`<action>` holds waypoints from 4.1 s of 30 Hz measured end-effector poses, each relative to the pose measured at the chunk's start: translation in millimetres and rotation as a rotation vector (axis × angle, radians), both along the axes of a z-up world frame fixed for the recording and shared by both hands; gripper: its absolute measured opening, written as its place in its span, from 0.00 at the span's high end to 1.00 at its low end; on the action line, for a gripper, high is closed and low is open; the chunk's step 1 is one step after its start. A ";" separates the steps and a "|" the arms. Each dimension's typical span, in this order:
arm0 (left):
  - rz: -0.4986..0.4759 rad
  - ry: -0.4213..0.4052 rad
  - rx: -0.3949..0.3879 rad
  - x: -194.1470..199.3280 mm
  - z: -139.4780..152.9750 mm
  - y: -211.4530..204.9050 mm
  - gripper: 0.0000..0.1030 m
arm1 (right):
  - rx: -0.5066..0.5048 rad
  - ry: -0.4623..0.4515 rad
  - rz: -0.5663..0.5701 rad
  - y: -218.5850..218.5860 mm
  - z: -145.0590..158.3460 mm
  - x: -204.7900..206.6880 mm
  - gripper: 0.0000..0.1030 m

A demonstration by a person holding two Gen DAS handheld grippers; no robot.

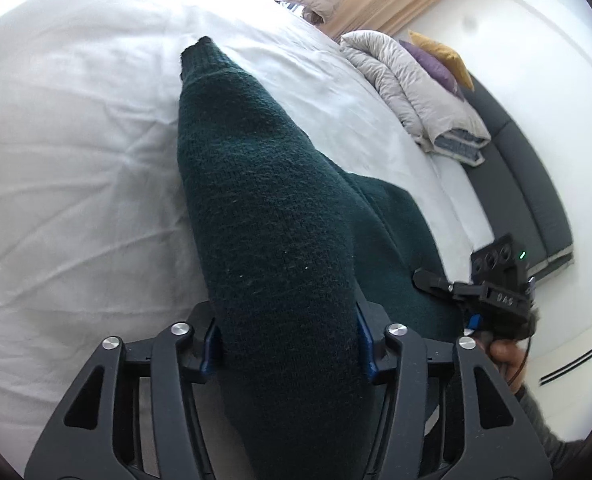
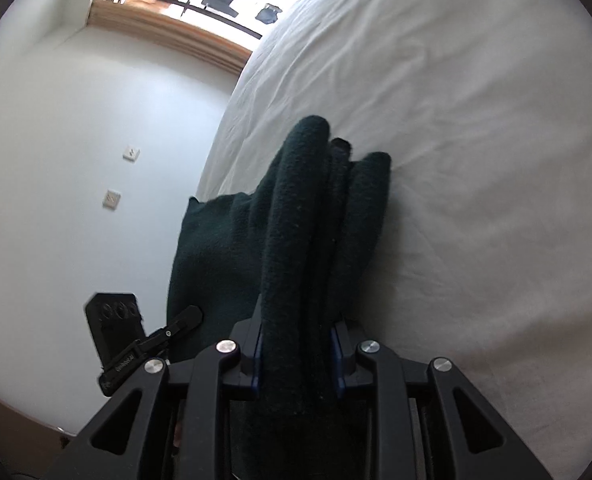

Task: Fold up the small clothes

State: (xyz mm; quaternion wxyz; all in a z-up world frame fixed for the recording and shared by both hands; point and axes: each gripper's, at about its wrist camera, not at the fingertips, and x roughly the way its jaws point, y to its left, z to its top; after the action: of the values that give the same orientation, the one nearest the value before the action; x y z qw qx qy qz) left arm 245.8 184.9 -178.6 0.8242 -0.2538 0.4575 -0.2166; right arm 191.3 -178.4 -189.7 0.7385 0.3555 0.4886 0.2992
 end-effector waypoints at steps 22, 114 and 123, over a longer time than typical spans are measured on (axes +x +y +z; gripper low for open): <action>0.112 -0.108 0.090 -42.6 15.4 33.8 0.40 | -0.072 -0.130 -0.097 -8.8 60.0 -8.8 0.55; 0.353 -0.225 0.666 -178.7 79.8 -62.6 0.00 | -0.702 -0.665 -0.295 63.4 168.8 -208.0 0.00; 0.331 -0.151 0.645 -153.0 47.5 -55.6 0.00 | -0.766 -0.551 -0.210 82.9 138.5 -196.4 0.00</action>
State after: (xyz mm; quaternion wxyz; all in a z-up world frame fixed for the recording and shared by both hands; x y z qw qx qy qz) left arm 92.8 129.3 -131.1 0.9172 -0.0347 0.3927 0.0569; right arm -5.0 -95.6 -51.2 0.9444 0.0127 0.3115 0.1047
